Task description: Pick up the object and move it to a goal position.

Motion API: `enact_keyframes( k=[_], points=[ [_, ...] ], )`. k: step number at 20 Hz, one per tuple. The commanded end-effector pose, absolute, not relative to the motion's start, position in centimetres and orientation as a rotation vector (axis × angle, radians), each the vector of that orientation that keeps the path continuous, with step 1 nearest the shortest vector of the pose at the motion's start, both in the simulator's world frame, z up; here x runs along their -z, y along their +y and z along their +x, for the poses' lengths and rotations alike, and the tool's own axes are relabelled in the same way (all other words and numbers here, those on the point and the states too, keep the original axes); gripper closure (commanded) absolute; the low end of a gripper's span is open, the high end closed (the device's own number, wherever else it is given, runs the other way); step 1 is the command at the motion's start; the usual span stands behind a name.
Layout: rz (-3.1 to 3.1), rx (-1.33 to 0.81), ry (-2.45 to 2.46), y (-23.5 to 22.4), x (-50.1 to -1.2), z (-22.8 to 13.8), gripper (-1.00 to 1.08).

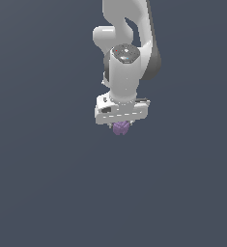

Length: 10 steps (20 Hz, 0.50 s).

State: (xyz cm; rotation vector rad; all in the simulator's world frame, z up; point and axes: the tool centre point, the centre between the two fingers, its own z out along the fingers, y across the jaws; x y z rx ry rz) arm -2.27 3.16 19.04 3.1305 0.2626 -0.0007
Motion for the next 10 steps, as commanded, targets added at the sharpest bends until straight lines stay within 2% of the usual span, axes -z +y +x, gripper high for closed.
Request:
enact_keyframes(
  k=[1,10],
  points=[
    [3.131,0.0,0.263,2.8,-21.1,-3.6,1.08],
    [3.131,0.0,0.263,1.8,-27.6,-7.4,1.08]
  ],
)
